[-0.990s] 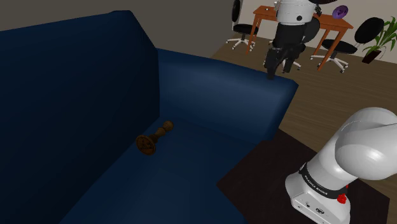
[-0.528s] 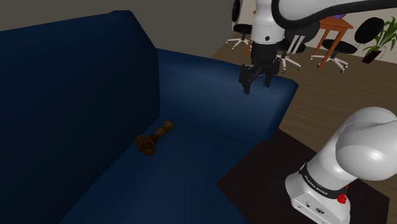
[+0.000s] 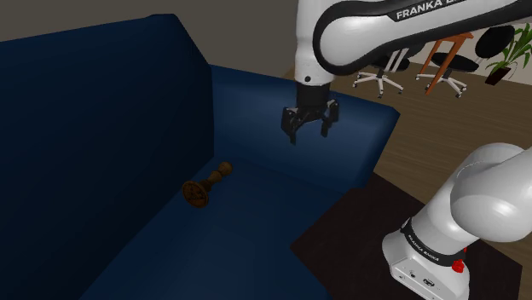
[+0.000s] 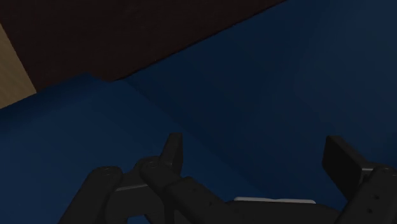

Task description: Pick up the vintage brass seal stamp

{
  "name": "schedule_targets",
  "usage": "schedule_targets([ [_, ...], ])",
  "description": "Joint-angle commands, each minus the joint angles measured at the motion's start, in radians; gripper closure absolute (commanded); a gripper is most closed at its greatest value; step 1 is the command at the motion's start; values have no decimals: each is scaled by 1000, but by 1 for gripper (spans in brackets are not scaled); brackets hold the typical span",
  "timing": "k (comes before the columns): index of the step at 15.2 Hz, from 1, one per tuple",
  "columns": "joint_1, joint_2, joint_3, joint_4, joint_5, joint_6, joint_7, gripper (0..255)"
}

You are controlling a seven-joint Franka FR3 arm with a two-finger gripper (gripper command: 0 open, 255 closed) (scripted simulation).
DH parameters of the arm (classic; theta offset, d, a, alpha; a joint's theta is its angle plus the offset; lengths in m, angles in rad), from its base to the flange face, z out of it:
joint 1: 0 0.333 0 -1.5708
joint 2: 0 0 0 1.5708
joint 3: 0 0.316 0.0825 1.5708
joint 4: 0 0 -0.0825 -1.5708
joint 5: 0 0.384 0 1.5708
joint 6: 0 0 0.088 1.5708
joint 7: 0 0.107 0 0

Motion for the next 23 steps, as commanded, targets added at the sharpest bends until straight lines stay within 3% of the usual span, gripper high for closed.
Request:
schedule_targets([
  [1, -2, 70, 32, 29, 5, 45, 72, 0],
  [6, -4, 262, 100, 121, -18, 146, 257, 0],
  [12, 14, 511, 137, 280, -100, 230, 485, 0],
  [23, 135, 965, 71, 707, -240, 248, 812, 0],
])
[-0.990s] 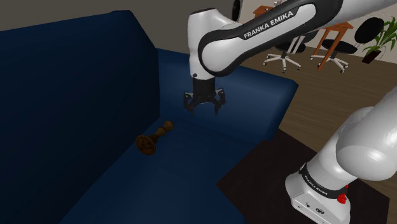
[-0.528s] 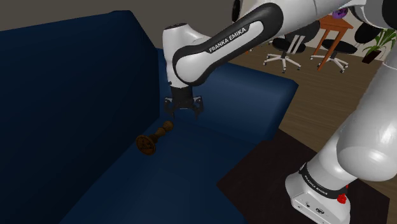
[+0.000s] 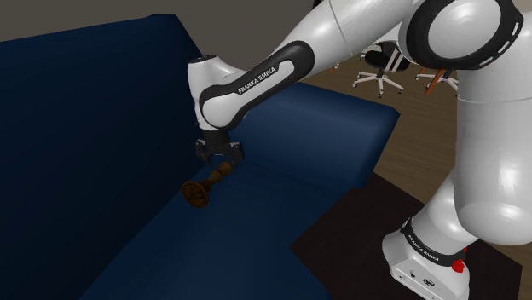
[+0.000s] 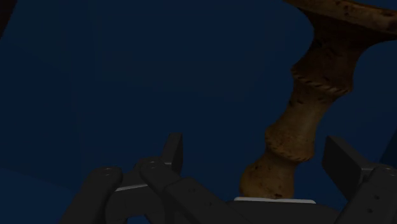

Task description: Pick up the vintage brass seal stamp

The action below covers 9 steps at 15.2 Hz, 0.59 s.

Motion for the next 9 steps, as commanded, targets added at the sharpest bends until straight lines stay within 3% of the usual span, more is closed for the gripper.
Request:
schedule_targets([
  [1, 24, 82, -19, 97, -14, -13, 45, 0],
  [3, 45, 157, -36, 189, -22, -29, 80, 0],
  [9, 53, 207, -46, 187, -34, 23, 84, 0],
])
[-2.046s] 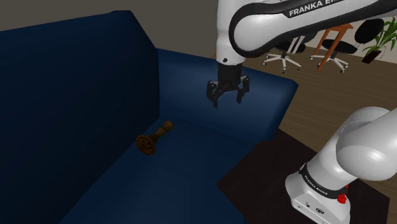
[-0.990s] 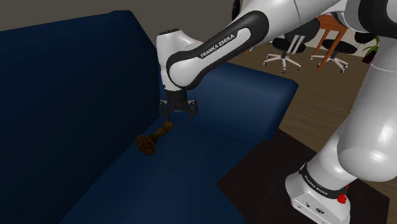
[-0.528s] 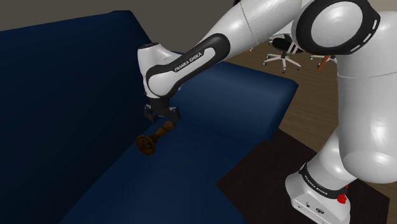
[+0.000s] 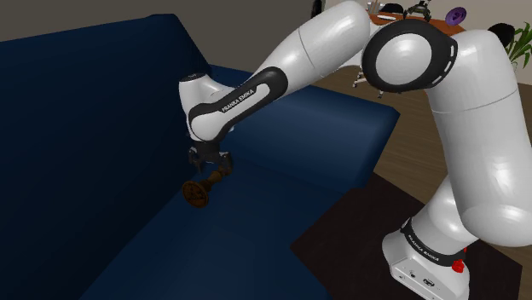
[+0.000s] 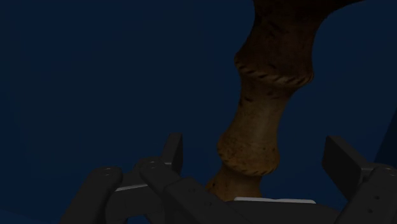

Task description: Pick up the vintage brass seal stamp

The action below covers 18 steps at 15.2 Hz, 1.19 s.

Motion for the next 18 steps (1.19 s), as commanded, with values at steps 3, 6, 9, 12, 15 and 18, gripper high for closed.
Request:
schedule_targets([
  [3, 3, 20, -4, 1, -5, 20, 2, 0],
  [6, 3, 22, -4, 1, -5, 21, 2, 255],
  [9, 3, 21, -4, 1, -5, 21, 2, 255],
  [12, 3, 22, -4, 1, -5, 21, 2, 255],
  [15, 0, 3, -1, -1, -1, 4, 1, 255],
  [18, -3, -23, 4, 0, 5, -22, -1, 255],
])
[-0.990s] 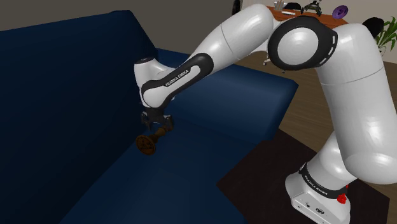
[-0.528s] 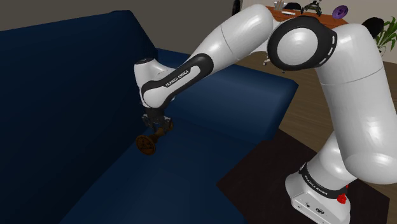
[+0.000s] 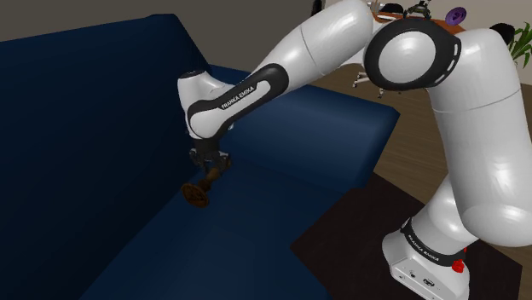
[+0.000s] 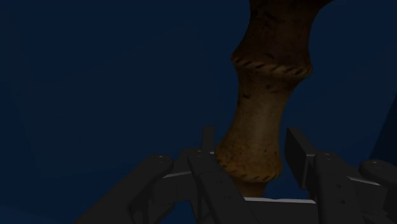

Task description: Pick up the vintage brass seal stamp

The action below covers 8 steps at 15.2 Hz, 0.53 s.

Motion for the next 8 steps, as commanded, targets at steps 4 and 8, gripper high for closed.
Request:
schedule_targets([
  [4, -8, -42, 8, 1, 10, -43, -5, 255],
  [8, -12, -73, 14, 9, 19, -81, -8, 255],
])
